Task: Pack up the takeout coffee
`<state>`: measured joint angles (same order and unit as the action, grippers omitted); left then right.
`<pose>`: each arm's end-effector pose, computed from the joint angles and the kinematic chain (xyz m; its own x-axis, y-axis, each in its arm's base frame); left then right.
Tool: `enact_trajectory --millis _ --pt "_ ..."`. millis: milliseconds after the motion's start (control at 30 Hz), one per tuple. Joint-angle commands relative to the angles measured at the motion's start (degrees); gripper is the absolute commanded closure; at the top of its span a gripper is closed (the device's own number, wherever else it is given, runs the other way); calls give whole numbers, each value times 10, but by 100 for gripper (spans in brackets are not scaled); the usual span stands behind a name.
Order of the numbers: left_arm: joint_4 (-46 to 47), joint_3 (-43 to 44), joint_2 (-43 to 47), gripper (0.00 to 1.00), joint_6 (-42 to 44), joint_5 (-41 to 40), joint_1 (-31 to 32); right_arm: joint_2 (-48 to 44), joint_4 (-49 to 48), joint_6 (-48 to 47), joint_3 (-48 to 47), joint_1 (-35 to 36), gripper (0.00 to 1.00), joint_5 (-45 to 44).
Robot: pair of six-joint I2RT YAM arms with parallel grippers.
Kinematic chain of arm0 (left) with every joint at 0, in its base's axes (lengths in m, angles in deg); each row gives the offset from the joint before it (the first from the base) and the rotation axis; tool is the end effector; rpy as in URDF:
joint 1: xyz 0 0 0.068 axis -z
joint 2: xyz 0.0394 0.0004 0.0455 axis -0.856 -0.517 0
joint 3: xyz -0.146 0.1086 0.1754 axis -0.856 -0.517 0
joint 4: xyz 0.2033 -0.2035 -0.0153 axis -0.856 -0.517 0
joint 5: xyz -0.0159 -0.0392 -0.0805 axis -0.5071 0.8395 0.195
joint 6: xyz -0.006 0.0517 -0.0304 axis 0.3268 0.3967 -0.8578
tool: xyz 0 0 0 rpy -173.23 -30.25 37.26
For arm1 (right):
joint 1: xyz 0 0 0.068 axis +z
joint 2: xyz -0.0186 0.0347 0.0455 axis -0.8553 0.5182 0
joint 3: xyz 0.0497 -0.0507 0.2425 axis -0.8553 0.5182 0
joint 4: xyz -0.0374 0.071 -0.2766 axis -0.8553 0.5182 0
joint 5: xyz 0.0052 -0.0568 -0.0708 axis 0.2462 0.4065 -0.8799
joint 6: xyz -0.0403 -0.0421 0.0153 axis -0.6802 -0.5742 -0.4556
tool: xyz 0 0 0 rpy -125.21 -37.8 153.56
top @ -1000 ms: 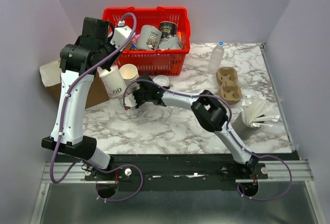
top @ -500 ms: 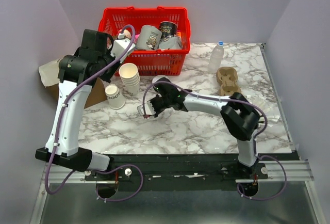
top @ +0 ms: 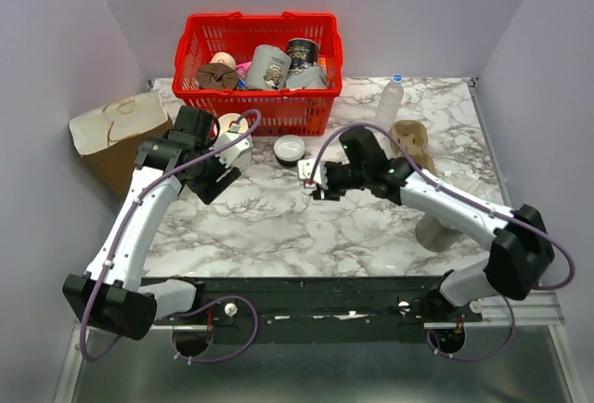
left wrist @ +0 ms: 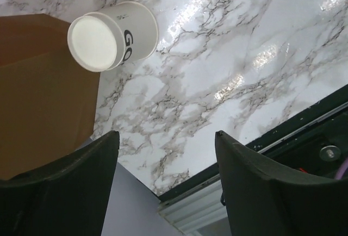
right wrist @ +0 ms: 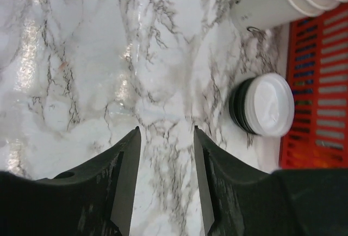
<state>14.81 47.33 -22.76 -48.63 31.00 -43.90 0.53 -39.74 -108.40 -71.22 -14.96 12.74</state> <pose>0.2400 -0.0658 0.3380 -0.5950 0.6840 -0.4219 0.6684 0.7127 0.2128 0.2478 0.2681 0.2293 0.4113 -0.5734 -0.7085 -0.9014 -0.1406 -0.4095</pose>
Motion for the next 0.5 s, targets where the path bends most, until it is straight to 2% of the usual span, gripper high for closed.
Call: enact_trajectory --millis 0,167,400,467 --pt "79 -34 -34 25 47 27 -3 -74 35 120 12 -33 47 7" --pt "117 -23 -102 33 48 14 -4 -125 49 149 6 -71 46 4" --pt "126 19 -189 56 50 8 -14 -151 49 146 16 -95 46 -26" --pt "130 23 -201 56 52 3 -23 -154 49 149 19 -99 46 -31"
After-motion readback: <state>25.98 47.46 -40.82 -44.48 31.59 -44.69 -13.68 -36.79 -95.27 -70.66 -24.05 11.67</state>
